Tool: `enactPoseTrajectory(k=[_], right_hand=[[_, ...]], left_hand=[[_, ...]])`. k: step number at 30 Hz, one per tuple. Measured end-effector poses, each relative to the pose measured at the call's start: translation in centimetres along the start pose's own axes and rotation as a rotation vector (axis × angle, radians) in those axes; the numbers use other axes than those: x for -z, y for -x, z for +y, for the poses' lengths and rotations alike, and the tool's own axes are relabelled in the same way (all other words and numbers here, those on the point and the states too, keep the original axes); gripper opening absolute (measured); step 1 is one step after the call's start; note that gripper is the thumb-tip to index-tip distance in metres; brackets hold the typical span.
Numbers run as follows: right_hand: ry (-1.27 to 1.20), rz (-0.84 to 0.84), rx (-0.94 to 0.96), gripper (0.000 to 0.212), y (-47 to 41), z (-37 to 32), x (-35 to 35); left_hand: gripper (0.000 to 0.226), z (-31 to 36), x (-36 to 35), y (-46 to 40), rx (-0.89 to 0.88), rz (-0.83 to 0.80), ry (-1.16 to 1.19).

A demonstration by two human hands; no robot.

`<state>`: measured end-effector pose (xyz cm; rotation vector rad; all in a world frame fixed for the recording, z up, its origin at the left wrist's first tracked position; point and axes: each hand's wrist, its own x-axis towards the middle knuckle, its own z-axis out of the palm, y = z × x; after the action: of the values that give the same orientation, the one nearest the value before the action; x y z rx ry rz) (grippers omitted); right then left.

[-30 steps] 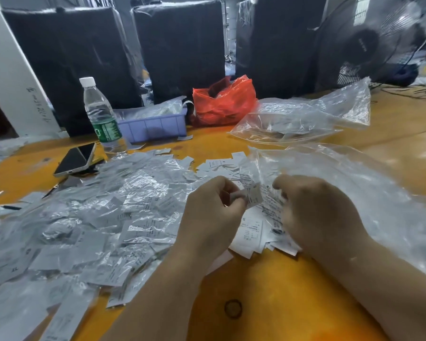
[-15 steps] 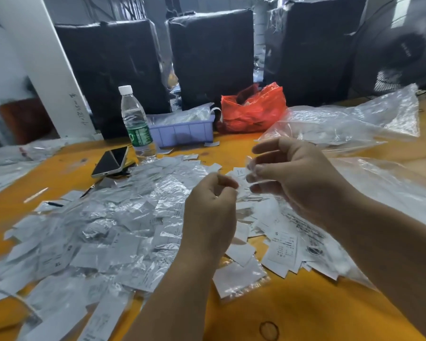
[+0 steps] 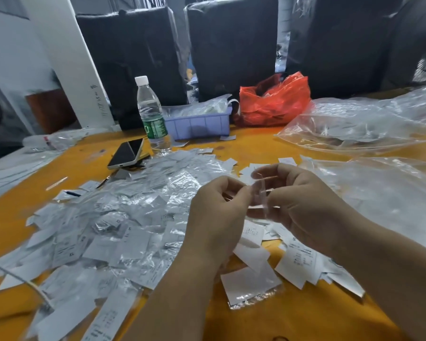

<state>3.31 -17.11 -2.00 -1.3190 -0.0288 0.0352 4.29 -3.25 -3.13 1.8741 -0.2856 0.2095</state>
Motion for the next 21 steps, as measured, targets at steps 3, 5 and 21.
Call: enactPoseTrajectory(k=[3, 5, 21], right_hand=[[0.067, -0.092, -0.018, 0.037, 0.2, 0.2, -0.1], [0.052, -0.159, -0.034, 0.026, 0.3, 0.0, 0.3], [0.442, -0.375, -0.159, 0.017, 0.7, -1.3, 1.5]], left_hand=[[0.014, 0.0, 0.2, -0.2, 0.006, 0.026, 0.011], [0.014, 0.1, 0.4, -0.2, -0.003, 0.013, -0.009], [0.011, 0.7, 1.5, -0.5, 0.019, -0.028, 0.084]])
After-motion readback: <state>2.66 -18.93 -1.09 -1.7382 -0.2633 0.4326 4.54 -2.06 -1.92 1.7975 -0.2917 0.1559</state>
